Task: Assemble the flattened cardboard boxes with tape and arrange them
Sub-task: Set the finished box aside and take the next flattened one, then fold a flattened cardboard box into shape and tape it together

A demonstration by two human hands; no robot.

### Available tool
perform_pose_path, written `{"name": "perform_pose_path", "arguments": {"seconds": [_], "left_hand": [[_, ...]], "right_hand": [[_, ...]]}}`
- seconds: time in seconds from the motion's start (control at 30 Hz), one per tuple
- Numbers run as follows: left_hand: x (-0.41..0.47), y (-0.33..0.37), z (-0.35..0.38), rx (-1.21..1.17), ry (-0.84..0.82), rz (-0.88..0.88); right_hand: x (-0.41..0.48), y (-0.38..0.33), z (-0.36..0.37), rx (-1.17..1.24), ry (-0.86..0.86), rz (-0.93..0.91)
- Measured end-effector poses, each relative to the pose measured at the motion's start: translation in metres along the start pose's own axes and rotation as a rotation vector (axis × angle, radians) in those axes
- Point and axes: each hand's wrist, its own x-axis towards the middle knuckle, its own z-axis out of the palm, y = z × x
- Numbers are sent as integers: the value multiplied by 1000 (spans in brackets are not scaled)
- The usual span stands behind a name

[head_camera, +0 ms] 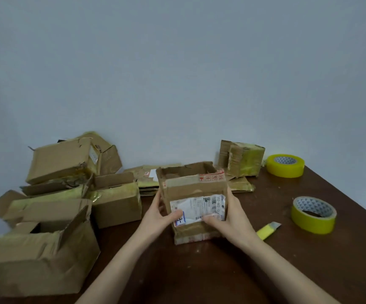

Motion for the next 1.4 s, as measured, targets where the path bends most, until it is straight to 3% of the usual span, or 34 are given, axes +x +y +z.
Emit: {"name": "perform_pose_path", "arguments": {"seconds": [0.1, 0.2, 0.43, 0.57, 0.7, 0.77, 1.0, 1.23, 1.4], "left_hand": [[-6, 6, -4, -63, 141, 108], [0, 13, -5, -18, 146, 189], [21, 8, 11, -66, 186, 119], [26, 11, 12, -54, 210, 128], [31, 17, 9, -108, 271, 101], [35, 21, 6, -121, 245, 62], [38, 23, 12, 101, 126, 207], [41, 24, 16, 216, 56, 199], [39, 21, 34, 225, 106, 276]], "right_hand": [[-1, -8, -5, -10, 65, -118], [3, -17, -14, 8, 57, -228], [17, -18, -22, -166, -58, -152], [24, -29, -23, -17, -118, -158], [24, -33, -22, 286, -28, -56], [31, -33, -25, 311, -6, 8], [42, -28, -48, 100, -185, -15], [41, -33, -48, -302, -214, -108], [40, -33, -63, -339, -232, -141]]}}
